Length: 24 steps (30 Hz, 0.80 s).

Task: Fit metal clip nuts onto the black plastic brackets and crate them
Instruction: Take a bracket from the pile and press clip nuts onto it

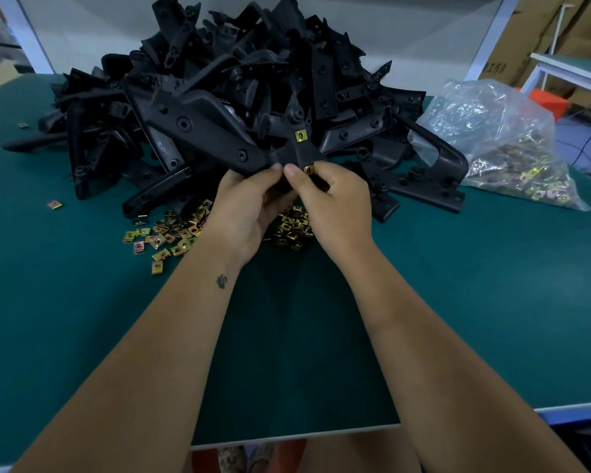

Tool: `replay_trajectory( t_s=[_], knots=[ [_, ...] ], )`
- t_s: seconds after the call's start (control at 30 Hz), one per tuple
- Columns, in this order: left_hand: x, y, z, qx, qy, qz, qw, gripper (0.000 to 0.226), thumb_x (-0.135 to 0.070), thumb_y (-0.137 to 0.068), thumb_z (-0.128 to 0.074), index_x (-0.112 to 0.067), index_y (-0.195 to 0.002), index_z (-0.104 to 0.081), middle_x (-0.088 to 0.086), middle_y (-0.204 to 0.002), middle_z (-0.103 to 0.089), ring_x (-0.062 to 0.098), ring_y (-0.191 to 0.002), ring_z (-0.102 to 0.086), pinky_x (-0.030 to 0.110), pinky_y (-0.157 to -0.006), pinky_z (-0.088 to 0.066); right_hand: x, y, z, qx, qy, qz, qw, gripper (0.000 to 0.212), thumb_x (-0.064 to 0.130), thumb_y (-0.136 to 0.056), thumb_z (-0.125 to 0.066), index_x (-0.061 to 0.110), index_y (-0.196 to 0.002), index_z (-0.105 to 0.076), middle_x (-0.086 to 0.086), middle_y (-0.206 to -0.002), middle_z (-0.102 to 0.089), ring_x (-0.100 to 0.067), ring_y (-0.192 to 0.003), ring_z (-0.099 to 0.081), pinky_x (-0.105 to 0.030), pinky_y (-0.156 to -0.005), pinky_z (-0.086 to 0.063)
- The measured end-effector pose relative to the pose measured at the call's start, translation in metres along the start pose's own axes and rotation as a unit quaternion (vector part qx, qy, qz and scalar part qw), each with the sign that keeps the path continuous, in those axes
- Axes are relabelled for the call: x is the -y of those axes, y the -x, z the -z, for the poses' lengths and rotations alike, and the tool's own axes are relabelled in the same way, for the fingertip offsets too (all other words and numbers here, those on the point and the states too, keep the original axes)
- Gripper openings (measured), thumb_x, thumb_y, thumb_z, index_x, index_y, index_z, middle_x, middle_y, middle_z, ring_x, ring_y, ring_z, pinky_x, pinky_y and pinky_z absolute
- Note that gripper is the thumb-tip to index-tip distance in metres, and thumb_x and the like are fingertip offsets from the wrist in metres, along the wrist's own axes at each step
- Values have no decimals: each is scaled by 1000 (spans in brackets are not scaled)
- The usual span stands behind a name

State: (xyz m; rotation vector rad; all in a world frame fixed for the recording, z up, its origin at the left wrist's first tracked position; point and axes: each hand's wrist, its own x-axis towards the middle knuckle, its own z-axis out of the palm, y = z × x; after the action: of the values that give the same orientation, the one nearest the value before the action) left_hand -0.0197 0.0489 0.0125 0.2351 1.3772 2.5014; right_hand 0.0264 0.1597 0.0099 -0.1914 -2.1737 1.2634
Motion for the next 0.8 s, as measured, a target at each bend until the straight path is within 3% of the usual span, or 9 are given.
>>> replay_trajectory(
  t_s=[0.1,0.23,0.33,0.47,0.57,0.63,0.73,0.8],
  knots=[
    [-8,0,1,-45,-20,-2,999,26,-15,-97,-61,-4,-121,-59,10,-110,-73,25,-97,-73,35,-75,-60,2,3,2,-9,6,6,1000,39,46,-91,-61,12,-72,-63,4,-65,-60,-12,-62,-54,-36,-59,-45],
    [-12,7,3,-46,-117,-47,991,4,-18,-96,-63,-17,-99,-66,-3,-93,-76,17,-90,-73,28,-69,-58,8,11,6,-5,-30,-11,999,36,40,-92,-63,7,-76,-63,-2,-68,-61,-13,-63,-53,-33,-61,-45],
    [-10,14,-5,-38,-135,-64,988,8,-15,-98,-59,-14,-95,-67,0,-94,-75,16,-87,-72,24,-65,-57,14,18,11,-10,-148,-69,987,26,29,-90,-69,16,-68,-65,10,-60,-58,-6,-61,-52,-24,-59,-45],
    [4,22,-34,-78,-71,-59,993,8,-14,-97,-60,-14,-93,-67,-1,-88,-75,17,-87,-72,26,-67,-58,19,28,24,-52,-297,-114,947,11,8,-87,-71,14,-78,-70,9,-66,-66,-5,-63,-60,-18,-60,-50],
    [23,31,-67,-107,-58,-39,992,19,-18,-95,-62,-11,-113,-65,2,-105,-72,17,-97,-70,30,-83,-58,17,35,40,-116,-284,-122,944,9,0,-85,-69,9,-88,-70,0,-80,-71,-10,-76,-64,-30,-72,-56],
    [38,41,-91,-99,-70,-22,992,23,-19,-95,-62,-7,-115,-65,4,-103,-72,16,-92,-69,28,-78,-56,14,41,58,-173,-291,-130,932,10,-3,-86,-67,5,-92,-68,-6,-84,-70,-16,-78,-63,-40,-79,-55],
    [57,58,-126,-47,-85,0,995,22,-17,-95,-61,-4,-113,-65,7,-100,-71,17,-82,-67,22,-61,-52,8,56,95,-234,-312,-121,913,10,-4,-88,-64,5,-92,-66,2,-77,-69,-7,-70,-61,-25,-66,-52],
    [65,69,-150,-38,-65,11,997,25,-19,-95,-61,-16,-119,-59,-1,-102,-68,12,-82,-65,20,-57,-49,2,69,126,-283,-287,-116,908,12,-3,-88,-65,9,-88,-65,10,-70,-66,1,-63,-57,-16,-59,-47]
  ],
)
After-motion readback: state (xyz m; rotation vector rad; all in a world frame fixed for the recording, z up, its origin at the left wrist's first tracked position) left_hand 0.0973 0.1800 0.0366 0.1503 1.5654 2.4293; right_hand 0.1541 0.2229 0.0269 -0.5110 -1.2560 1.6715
